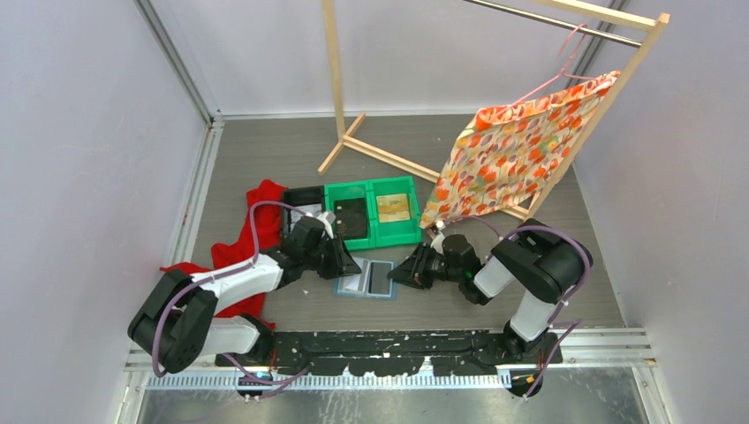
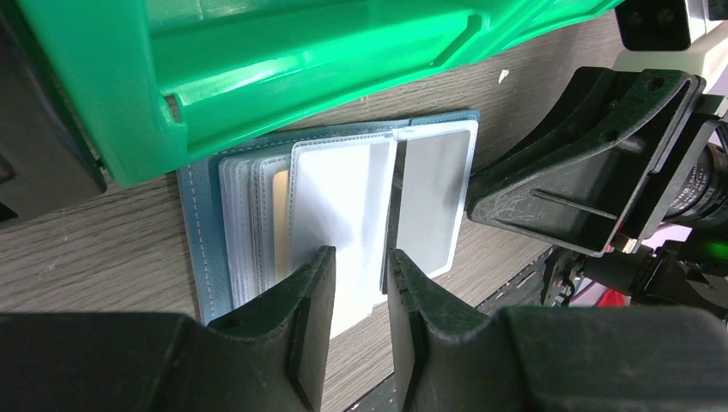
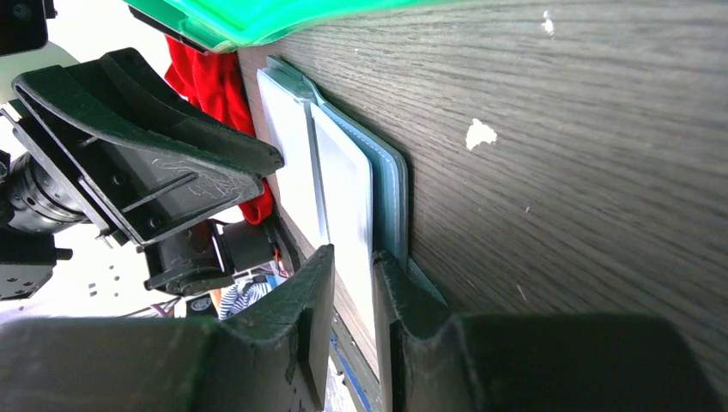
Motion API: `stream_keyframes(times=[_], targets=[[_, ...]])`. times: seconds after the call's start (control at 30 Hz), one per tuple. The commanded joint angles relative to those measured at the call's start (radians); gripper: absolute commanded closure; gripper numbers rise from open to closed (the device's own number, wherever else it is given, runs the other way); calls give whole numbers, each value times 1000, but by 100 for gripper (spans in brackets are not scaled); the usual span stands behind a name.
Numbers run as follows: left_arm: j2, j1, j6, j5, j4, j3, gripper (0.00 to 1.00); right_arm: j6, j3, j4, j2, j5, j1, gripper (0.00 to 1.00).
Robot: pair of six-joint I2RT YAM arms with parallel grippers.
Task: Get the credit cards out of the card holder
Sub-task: Pick up the card holder from the center of the board.
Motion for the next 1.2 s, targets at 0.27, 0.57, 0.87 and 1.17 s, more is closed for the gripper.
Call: stream_keyframes(times=[0.27, 0.57, 0.87, 1.17], targets=[[60, 11, 34, -100, -113, -75, 68, 8, 6, 72, 47, -34, 14, 74], [35, 12, 27, -89, -121, -74, 68, 57, -5, 206, 133, -33, 15, 88], [-216, 11, 14, -48, -317, 28, 66, 68, -40, 253, 42, -50, 12, 99], [-296, 11, -44, 123, -301, 69, 63, 67, -38, 265, -93, -102, 12, 99]])
